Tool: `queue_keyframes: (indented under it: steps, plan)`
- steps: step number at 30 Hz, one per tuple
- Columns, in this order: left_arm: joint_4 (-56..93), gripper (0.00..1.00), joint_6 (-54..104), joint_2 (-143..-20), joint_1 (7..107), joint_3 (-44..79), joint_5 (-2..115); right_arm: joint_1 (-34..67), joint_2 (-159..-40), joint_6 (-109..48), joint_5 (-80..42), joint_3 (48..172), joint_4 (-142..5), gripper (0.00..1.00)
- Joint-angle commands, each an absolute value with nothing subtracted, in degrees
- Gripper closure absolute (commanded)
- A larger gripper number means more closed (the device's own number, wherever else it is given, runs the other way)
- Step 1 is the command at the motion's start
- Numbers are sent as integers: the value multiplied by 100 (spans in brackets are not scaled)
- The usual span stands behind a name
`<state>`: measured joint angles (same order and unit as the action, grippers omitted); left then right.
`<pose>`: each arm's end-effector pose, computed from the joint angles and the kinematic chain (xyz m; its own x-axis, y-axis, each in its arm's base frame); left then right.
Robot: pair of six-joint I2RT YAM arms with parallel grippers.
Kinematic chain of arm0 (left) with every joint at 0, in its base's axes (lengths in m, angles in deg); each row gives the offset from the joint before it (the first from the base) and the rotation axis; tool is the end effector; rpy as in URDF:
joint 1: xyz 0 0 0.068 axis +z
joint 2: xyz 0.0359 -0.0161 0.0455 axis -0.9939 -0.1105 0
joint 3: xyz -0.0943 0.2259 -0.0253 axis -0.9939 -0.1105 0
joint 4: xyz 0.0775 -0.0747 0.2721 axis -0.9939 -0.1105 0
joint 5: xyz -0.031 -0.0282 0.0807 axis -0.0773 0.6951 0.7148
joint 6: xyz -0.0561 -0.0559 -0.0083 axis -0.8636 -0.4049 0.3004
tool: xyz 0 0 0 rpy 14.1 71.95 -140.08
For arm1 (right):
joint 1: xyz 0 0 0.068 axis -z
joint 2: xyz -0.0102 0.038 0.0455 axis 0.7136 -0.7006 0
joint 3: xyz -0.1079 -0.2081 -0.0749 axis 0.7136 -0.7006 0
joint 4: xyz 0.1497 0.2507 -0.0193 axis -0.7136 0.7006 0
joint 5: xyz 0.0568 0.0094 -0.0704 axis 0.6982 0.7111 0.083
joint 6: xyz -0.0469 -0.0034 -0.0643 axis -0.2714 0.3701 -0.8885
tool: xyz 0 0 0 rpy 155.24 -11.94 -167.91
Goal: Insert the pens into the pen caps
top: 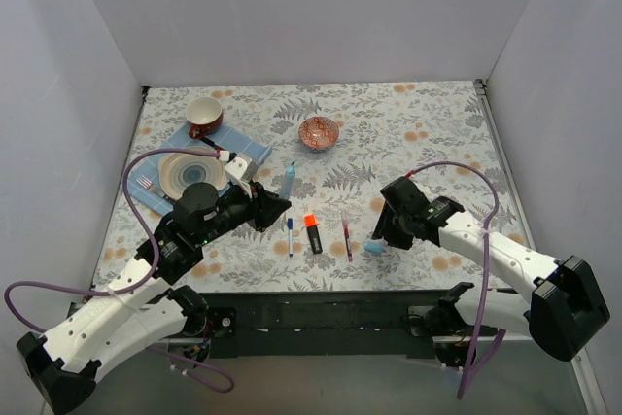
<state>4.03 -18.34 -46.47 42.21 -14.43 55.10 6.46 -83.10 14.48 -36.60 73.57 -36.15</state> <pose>0.1846 -0.1780 0.2958 -0.7277 -0.4388 -0.5271 0.3073 0.4785 -0.8226 0.2162 0.1606 0.1400 -0.8452 0.3102 -0.4353 0.1770 0.9308 0.3197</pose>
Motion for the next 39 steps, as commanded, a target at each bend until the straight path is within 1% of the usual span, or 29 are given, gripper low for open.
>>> queue_keyframes:
  steps: [1, 2, 7, 18, 22, 30, 39]
  plan:
    - [264, 100, -1687, -4621, 4235, -1372, 5568, 650, -8518, 4249, -4047, 7911, -2127, 46]
    - [264, 100, -1687, -4586, 4235, -1372, 5577, 659, -8519, 4590, -4029, 7902, -2127, 45]
    - [272, 100, -1696, -4419, 4235, -1416, 5603, 659, -8431, 5366, -4021, 7630, -2328, 43]
    - [281, 100, -1713, -4498, 4235, -1398, 5384, 659, -9116, 6079, -3502, 7595, -2583, 44]
    - [272, 100, -1696, -4472, 4226, -1416, 5366, 668, -9397, 6325, -3624, 7603, -2627, 44]
    - [272, 100, -1704, -4463, 4235, -1407, 5287, 738, -9801, 6396, -3809, 7542, -2961, 45]
    - [272, 100, -1696, -4498, 4235, -1416, 5252, 738, -10083, 5755, -4240, 7726, -3111, 50]
